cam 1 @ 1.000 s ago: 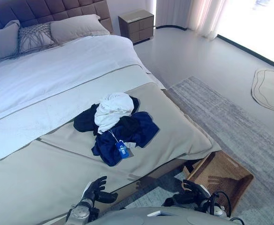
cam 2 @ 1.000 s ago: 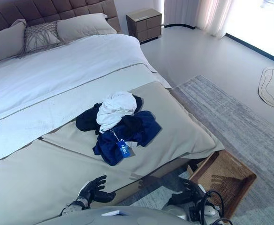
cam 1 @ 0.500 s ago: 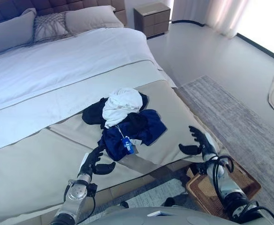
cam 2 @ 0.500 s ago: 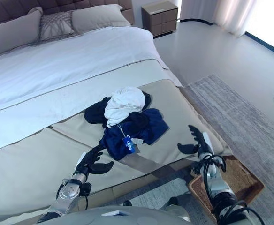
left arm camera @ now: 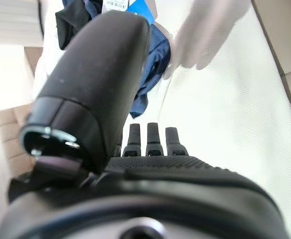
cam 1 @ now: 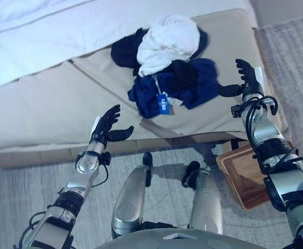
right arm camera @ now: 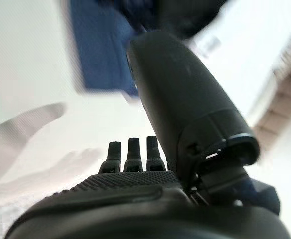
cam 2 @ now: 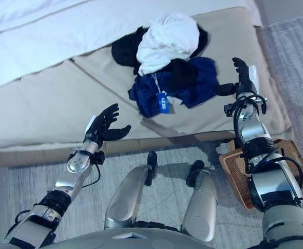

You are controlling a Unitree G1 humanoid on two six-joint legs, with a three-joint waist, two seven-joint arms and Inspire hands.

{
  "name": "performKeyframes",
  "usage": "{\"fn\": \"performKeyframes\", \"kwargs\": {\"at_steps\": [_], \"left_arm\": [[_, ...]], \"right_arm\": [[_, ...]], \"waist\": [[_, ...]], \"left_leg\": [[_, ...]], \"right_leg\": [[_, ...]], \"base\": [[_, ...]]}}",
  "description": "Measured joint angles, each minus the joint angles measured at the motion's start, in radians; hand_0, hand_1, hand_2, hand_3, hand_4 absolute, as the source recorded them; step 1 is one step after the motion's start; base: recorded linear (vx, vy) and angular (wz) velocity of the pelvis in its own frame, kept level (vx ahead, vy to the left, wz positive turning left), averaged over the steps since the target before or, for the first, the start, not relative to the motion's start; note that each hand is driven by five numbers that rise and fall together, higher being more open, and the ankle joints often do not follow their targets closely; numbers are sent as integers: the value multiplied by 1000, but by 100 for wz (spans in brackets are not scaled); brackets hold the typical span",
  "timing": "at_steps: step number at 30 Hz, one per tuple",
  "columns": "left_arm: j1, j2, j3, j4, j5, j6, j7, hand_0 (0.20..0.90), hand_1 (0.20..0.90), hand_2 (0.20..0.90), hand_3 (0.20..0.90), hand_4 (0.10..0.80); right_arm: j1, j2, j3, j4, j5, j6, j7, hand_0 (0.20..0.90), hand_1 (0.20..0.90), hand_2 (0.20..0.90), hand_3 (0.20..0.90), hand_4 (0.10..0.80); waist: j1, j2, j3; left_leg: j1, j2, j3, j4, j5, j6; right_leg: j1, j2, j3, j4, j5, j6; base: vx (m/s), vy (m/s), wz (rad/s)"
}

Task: Pick up the clothes from the bed and place them into the basket

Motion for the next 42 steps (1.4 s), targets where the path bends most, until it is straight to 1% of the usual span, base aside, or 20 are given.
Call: {"fn": "performKeyframes", "kwargs": {"at_steps": [3,4,5,6,10,13,16,17,19,23,24,26,27,30,32,36,38,40,41,42], "left_arm": [[5,26,-22,-38,-1,1,14,900,900,900,900,800],[3,30,-24,-50,-3,2,16,900,900,900,900,800],[2,31,-24,-62,-10,2,21,900,900,900,900,800],[9,32,-28,-81,-24,2,25,900,900,900,900,800],[15,35,-28,-110,-49,2,32,900,900,900,900,800],[16,38,-28,-120,-59,2,37,900,900,900,900,800],[23,47,-28,-139,-70,2,44,900,900,900,900,800],[28,53,-28,-156,-70,2,48,900,900,900,900,800],[28,56,-28,-162,-71,1,57,900,900,900,900,800],[34,57,-28,-166,-82,1,59,900,900,900,900,800],[38,57,-27,-168,-88,1,59,900,900,900,900,800],[59,70,-22,-202,-91,0,59,900,900,900,900,800],[64,72,-22,-202,-91,0,58,900,900,900,900,800],[89,82,-15,-218,-109,0,57,900,900,900,900,800],[109,89,-15,-234,-109,0,54,900,900,900,900,800],[133,98,1,-267,-109,-5,49,900,900,900,900,800],[131,98,9,-276,-109,-20,46,900,900,900,900,800],[134,99,12,-276,-109,-20,47,900,900,900,900,800],[141,98,12,-277,-109,-20,45,900,900,900,900,800],[152,98,12,-280,-109,-21,43,900,900,900,900,800]], "right_arm": [[-5,0,24,16,22,26,0,900,900,900,900,800],[-17,0,29,33,38,38,1,900,900,900,900,800],[-28,0,28,43,50,47,0,900,900,900,900,800],[-34,-1,28,48,67,64,1,900,900,900,900,800],[-101,-3,29,117,75,97,9,900,900,900,900,800],[-158,-13,46,150,75,120,31,900,900,900,900,800],[-223,-25,71,201,74,126,53,900,900,900,900,800],[-247,-30,71,216,75,127,60,900,900,900,900,800],[-275,-36,84,223,79,126,59,900,900,900,900,800],[-315,-67,86,224,156,123,46,900,900,900,900,800],[-316,-74,85,224,174,122,46,900,900,900,900,800],[-324,-86,84,224,203,119,41,900,900,900,900,800],[-327,-90,84,224,205,119,37,900,900,900,900,800],[-347,-102,85,224,205,128,37,900,900,900,900,800],[-348,-108,85,224,206,135,37,900,900,900,900,800],[-358,-119,86,224,211,168,35,900,900,900,900,800],[-365,-136,86,224,211,176,35,900,900,900,900,800],[-388,-137,89,240,211,176,36,900,900,900,900,800],[-397,-136,101,240,212,175,41,900,900,900,900,800],[-401,-140,107,242,212,175,46,900,900,900,900,800]], "waist": [[7,0,2],[7,1,12],[7,2,33],[7,2,37],[5,1,38],[10,2,47],[12,2,56],[14,4,66],[15,7,72],[21,10,80],[23,10,80],[28,10,80],[29,12,81],[39,12,81],[47,12,81],[62,12,81],[65,12,81],[67,12,81],[74,18,82],[86,21,83]], "left_leg": [[-103,-3,-12,158,-56,5],[-128,-3,-13,210,-75,17],[-136,-3,-13,246,-89,15],[-167,-2,-17,296,-109,26],[-252,-1,-36,421,-146,25],[-304,-1,-58,497,-164,20],[-353,-2,-71,538,-167,15],[-374,-2,-75,561,-169,14],[-417,-4,-88,600,-172,14],[-469,-7,-98,634,-177,9],[-475,-12,-103,637,-178,8],[-498,-32,-124,641,-178,8],[-504,-40,-130,643,-178,8],[-526,-43,-135,644,-178,8],[-531,-54,-145,643,-178,7],[-546,-56,-158,640,-178,7],[-563,-58,-161,633,-178,7],[-567,-70,-162,633,-178,9],[-565,-73,-165,636,-180,14],[-568,-63,-164,629,-179,16]], "right_leg": [[-85,-23,13,136,-54,-5],[-105,-31,18,180,-73,-15],[-112,-36,25,214,-87,-16],[-138,-39,32,254,-108,-11],[-208,-49,41,365,-144,-22],[-251,-50,50,435,-169,-25],[-295,-47,53,474,-172,-25],[-315,-49,54,499,-180,-33],[-351,-49,54,534,-188,-35],[-399,-50,57,571,-191,-35],[-405,-50,58,574,-191,-35],[-422,-48,54,580,-191,-35],[-427,-48,55,585,-192,-35],[-449,-49,53,588,-192,-35],[-455,-48,52,588,-191,-34],[-459,-48,39,587,-191,-34],[-472,-52,35,579,-192,-34],[-483,-54,40,570,-192,-34],[-485,-49,45,571,-191,-33],[-494,-34,57,642,-201,-10]], "base": [[-57,7,13],[-14,3,5],[0,0,0],[0,0,0],[14,-28,6],[-7,-37,9],[-43,-23,5],[-60,-20,6],[-52,-12,8],[-12,-4,5],[-11,-12,9],[8,-21,13],[36,-36,15],[45,-43,7],[31,-39,0],[2,-8,9],[-4,-13,22],[-9,1,-9],[-21,11,-37],[-25,14,-25]]}}
